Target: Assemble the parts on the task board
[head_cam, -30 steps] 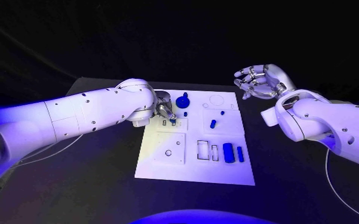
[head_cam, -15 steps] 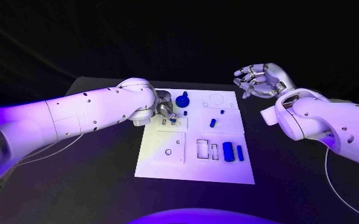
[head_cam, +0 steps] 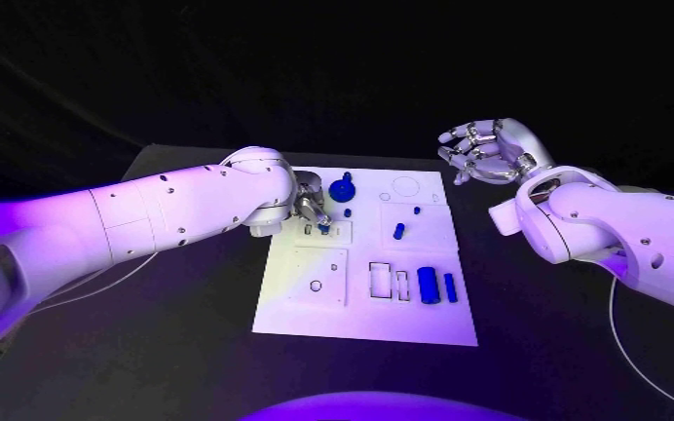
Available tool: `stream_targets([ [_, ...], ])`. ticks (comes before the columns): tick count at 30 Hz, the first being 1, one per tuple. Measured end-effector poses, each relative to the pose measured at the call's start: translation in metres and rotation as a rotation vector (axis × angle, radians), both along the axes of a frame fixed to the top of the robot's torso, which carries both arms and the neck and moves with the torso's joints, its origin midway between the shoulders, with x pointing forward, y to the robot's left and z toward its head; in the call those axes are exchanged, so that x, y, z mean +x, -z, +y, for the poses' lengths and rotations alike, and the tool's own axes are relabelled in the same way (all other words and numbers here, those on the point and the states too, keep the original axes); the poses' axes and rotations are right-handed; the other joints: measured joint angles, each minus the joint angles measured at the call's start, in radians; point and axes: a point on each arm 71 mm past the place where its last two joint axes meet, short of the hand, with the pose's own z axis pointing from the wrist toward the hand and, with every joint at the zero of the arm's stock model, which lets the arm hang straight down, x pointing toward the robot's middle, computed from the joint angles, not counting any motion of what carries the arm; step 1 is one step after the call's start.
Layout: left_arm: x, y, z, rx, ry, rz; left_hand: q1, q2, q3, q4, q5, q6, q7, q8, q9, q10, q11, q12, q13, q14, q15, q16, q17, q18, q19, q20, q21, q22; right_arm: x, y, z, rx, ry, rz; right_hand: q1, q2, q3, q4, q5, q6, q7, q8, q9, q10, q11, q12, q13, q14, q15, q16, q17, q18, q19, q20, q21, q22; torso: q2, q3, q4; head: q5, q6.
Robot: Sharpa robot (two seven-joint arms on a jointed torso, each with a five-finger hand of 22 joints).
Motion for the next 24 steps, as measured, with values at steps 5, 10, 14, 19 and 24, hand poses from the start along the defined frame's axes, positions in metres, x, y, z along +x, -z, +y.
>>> stream_targets([
  [5, -0.0003, 0.0007, 0.0003, 0.011, 0.008, 0.006, -0.006, -0.006, -0.003, -0.003, 0.009, 0.009, -0.006, -0.001, 0.0, 0.0, 0.0, 0.005, 0.002, 0.0, 0.0, 0.0, 0.0, 0.0, 0.0, 0.0, 0.0, 0.002, 0.0, 0.0, -0.0001, 0.0, 0.0, 0.0, 0.0, 0.0, 0.0, 0.0, 0.0, 0.0, 0.0, 0.0, 0.0, 0.0, 0.0, 0.0, 0.0, 0.0, 0.0, 0.0, 0.0, 0.0, 0.0, 0.0, 0.0, 0.0, 0.0, 0.0, 0.0006, 0.0, 0.0],
  [10, -0.0007, 0.0011, 0.0004, 0.02, 0.016, 0.011, -0.006, -0.006, -0.003, -0.003, 0.013, 0.01, -0.007, -0.003, 0.001, 0.0, 0.0, 0.005, 0.002, 0.004, -0.004, 0.0, 0.0, 0.0, 0.0, 0.0, 0.0, 0.002, 0.0, 0.0, -0.0002, 0.0, 0.0, 0.0, 0.0, 0.0, 0.0, 0.0, 0.0, 0.0, 0.0, 0.0, 0.0, 0.0, 0.0, 0.0, 0.0, 0.0, 0.0, 0.0, 0.0, 0.0, 0.0, 0.0, 0.0, 0.0, 0.0, 0.0001, 0.0007, 0.002, -0.002],
  [14, -0.0008, 0.0011, -0.0001, 0.024, 0.021, 0.014, -0.006, -0.006, -0.003, -0.003, 0.018, 0.01, -0.007, -0.004, 0.002, 0.0, 0.0, 0.005, 0.002, 0.004, -0.004, 0.0, 0.0, 0.0, 0.0, 0.0, 0.0, 0.002, 0.0, 0.0001, 0.0, 0.0, 0.0, 0.0, 0.0, 0.0, 0.0, 0.0, 0.0, -0.002, 0.002, 0.0, 0.0, 0.0, 0.0, 0.0, 0.0, 0.0, 0.0, 0.0, 0.0, 0.0, 0.0, 0.0, 0.0, 0.0, 0.0, 0.0, 0.0007, 0.002, -0.005],
  [19, -0.0007, 0.001, -0.0005, 0.027, 0.025, 0.015, -0.006, -0.006, -0.003, -0.003, 0.022, 0.01, -0.007, -0.004, 0.003, 0.004, 0.003, 0.005, 0.004, 0.004, -0.004, 0.0, 0.0, 0.0, 0.0, 0.0, 0.0, 0.003, 0.0001, 0.0002, 0.0, 0.0, 0.0, 0.0, 0.0, 0.0, 0.0, 0.0, 0.0, -0.002, 0.002, 0.0, 0.0, 0.0, 0.0, 0.0, 0.0, 0.0, 0.0, 0.0, 0.0, 0.0, 0.0, 0.0, 0.0, 0.0, 0.0, 0.0, 0.0008, 0.003, -0.008],
  [24, -0.0003, 0.0011, -0.0008, 0.03, 0.026, 0.015, -0.006, -0.006, -0.003, -0.003, 0.025, 0.014, -0.007, -0.001, 0.003, 0.007, 0.0, 0.005, 0.005, 0.004, -0.004, 0.0, 0.0, 0.0, 0.0, 0.0, 0.0, 0.003, 0.0001, 0.0002, 0.0001, 0.0, 0.0, 0.0, 0.0, 0.0, 0.0, 0.0, 0.0, -0.002, 0.002, 0.0, 0.0, 0.0, 0.0, 0.0, -0.001, 0.0, 0.0, -0.004, 0.002, 0.0, 0.004, -0.004, 0.0, -0.001, 0.0, 0.0001, 0.0006, 0.004, -0.006],
])
